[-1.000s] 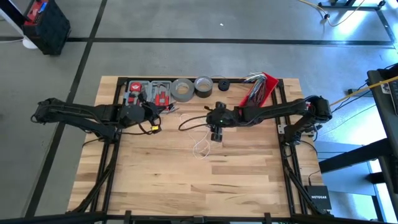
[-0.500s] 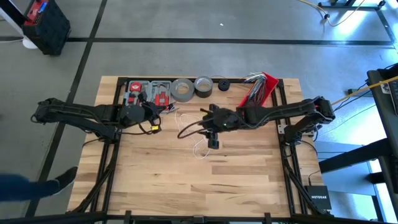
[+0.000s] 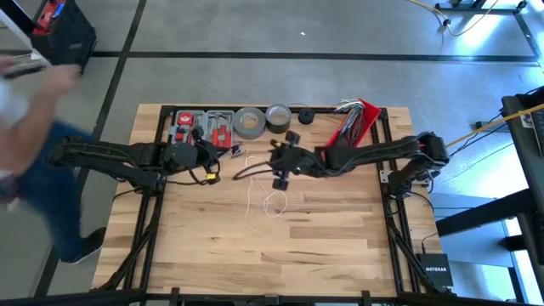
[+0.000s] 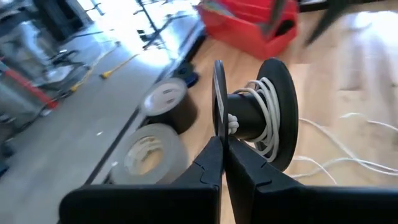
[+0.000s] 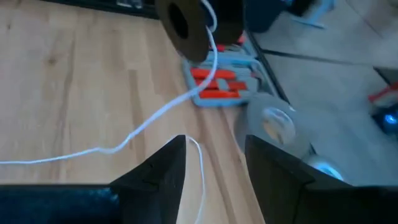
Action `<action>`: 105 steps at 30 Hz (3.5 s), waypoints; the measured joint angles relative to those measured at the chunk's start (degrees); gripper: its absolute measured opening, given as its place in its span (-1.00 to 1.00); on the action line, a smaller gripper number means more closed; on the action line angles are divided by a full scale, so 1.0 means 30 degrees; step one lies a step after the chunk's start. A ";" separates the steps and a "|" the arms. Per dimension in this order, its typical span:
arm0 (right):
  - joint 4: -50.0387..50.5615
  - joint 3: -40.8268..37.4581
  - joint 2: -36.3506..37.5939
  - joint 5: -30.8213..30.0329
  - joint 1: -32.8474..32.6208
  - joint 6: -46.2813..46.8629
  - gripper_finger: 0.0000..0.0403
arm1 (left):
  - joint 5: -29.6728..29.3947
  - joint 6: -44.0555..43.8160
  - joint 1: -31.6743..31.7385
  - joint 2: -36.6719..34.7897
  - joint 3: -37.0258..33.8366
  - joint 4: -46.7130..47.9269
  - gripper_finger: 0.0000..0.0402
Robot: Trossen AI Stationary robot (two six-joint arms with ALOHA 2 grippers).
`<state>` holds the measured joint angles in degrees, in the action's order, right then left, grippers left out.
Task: Coil cords
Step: Uncoil the white wire from the black spool
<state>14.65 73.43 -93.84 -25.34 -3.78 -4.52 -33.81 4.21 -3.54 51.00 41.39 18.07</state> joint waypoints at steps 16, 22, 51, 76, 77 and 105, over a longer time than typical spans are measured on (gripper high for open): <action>-0.5461 -0.0007 -0.3325 0.4131 0.1797 -0.2005 -0.16 | 0.1756 0.1413 -0.1366 -0.0003 0.0000 -0.0275 -0.99; -0.5999 0.0007 -0.3527 0.4466 0.1750 -0.2096 -0.16 | 0.1752 0.1406 -0.1475 0.0000 0.0000 -0.0208 -0.99; -0.9019 0.0000 -0.2406 0.3498 -0.0690 -0.4660 -0.94 | 0.1675 -0.0557 0.0038 0.0026 0.0000 -0.0484 -0.99; -0.1392 0.0000 -0.1257 -0.3779 -0.0514 -0.6181 -0.98 | 0.1551 -0.0929 -0.1249 -0.2358 0.0007 0.1138 -0.99; -0.1361 0.0000 -0.0960 -0.3877 -0.0501 -0.5864 -0.98 | 0.1548 -0.0943 -0.1249 -0.2390 0.0007 0.1621 -0.99; -0.5696 0.0015 -0.1021 0.6979 -0.1499 -0.5126 -0.96 | -0.0006 -0.2195 0.2317 0.0051 0.0007 -0.0203 -0.99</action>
<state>-2.44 73.47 -96.90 -4.40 -8.27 -19.90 -33.83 -2.38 3.41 51.16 41.41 17.46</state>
